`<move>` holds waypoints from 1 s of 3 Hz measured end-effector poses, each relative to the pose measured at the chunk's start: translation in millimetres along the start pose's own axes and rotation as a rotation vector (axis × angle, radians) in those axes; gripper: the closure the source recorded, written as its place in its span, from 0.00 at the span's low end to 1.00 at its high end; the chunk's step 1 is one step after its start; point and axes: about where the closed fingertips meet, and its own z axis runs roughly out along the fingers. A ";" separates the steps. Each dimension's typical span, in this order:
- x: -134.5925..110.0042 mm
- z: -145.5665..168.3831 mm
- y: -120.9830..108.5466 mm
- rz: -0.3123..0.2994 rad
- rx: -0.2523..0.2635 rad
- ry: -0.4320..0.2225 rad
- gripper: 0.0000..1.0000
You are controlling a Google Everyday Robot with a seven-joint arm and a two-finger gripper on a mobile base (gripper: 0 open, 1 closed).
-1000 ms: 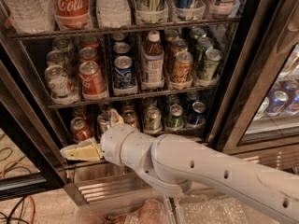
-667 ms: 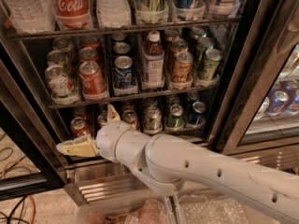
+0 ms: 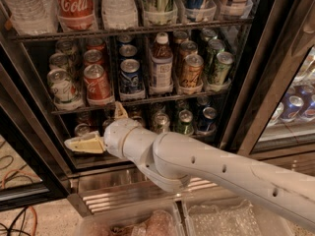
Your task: Pick coke can from middle shelf of fridge
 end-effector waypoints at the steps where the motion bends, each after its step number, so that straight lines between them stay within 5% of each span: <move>1: 0.0 0.2 -0.9 0.000 0.001 0.000 0.00; 3: -6.6 3.0 -1.6 -0.016 0.034 -0.008 0.00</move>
Offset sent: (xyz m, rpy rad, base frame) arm -0.0102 -0.0041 -0.0094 -0.0074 0.0270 -0.0468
